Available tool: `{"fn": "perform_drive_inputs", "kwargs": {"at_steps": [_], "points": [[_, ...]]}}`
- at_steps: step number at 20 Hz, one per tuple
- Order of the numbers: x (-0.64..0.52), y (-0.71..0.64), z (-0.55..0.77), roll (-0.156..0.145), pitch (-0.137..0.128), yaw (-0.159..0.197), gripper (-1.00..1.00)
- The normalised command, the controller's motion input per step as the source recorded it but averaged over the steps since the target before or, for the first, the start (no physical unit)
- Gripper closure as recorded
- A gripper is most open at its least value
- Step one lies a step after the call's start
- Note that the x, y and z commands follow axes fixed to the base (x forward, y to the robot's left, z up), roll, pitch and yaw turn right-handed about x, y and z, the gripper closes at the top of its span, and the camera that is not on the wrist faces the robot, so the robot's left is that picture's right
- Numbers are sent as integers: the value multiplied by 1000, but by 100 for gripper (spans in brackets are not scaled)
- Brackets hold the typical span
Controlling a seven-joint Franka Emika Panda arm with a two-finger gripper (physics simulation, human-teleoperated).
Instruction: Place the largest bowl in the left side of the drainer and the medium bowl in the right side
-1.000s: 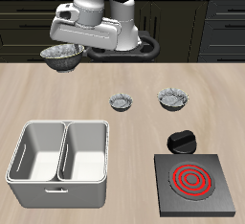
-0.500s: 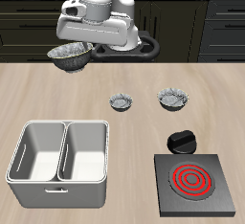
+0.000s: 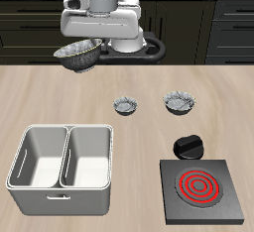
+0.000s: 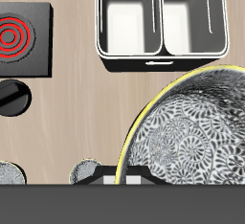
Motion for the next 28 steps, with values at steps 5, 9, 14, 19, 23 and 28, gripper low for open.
{"fn": "perform_drive_inputs", "kwargs": {"at_steps": [5, 9, 14, 19, 23, 28], "points": [[295, -93, 206, -28, -1, -45, 100], [291, 54, 103, -9, -4, 18, 100], [321, 80, 40, -21, 26, -25, 100], [320, 96, 46, -24, 9, 4, 100], [307, 79, 23, -20, 20, -19, 100], [337, 208, 27, -6, 9, -16, 100]]}}
